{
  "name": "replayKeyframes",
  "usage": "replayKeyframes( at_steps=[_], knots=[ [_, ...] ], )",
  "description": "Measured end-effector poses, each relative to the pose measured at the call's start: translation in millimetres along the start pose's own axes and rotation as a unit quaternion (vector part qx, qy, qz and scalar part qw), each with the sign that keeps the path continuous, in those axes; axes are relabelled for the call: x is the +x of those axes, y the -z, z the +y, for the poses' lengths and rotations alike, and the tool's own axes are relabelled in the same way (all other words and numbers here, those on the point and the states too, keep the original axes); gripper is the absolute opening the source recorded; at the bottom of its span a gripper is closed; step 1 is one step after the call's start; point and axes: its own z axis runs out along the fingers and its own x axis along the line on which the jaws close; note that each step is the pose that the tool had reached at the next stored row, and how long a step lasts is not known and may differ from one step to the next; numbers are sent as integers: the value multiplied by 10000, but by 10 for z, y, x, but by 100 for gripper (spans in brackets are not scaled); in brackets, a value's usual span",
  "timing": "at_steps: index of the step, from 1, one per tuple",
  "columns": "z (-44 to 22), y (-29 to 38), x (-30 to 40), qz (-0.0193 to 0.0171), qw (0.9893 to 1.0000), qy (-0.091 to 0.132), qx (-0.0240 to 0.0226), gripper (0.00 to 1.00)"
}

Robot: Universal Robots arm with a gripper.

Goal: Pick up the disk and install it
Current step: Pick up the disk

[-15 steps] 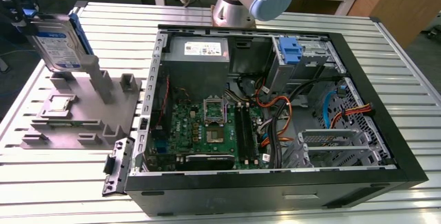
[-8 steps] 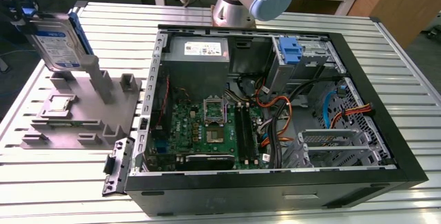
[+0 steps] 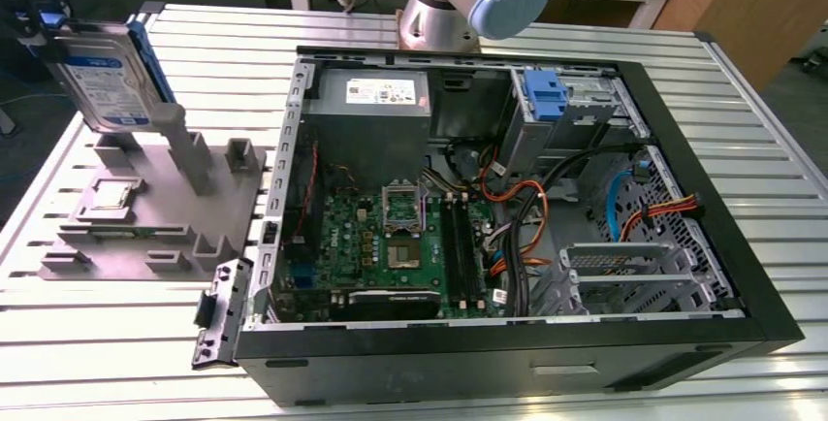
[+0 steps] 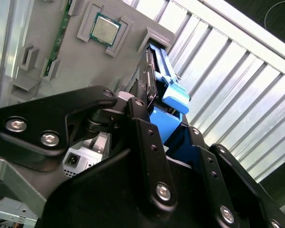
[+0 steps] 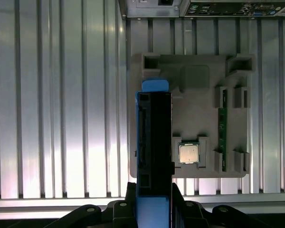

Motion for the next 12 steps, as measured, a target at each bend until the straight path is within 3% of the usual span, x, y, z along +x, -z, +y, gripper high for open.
replayKeyframes(
  at_steps=[12],
  knots=[
    [0,30,0,0,10000,0,1,37]
  ],
)
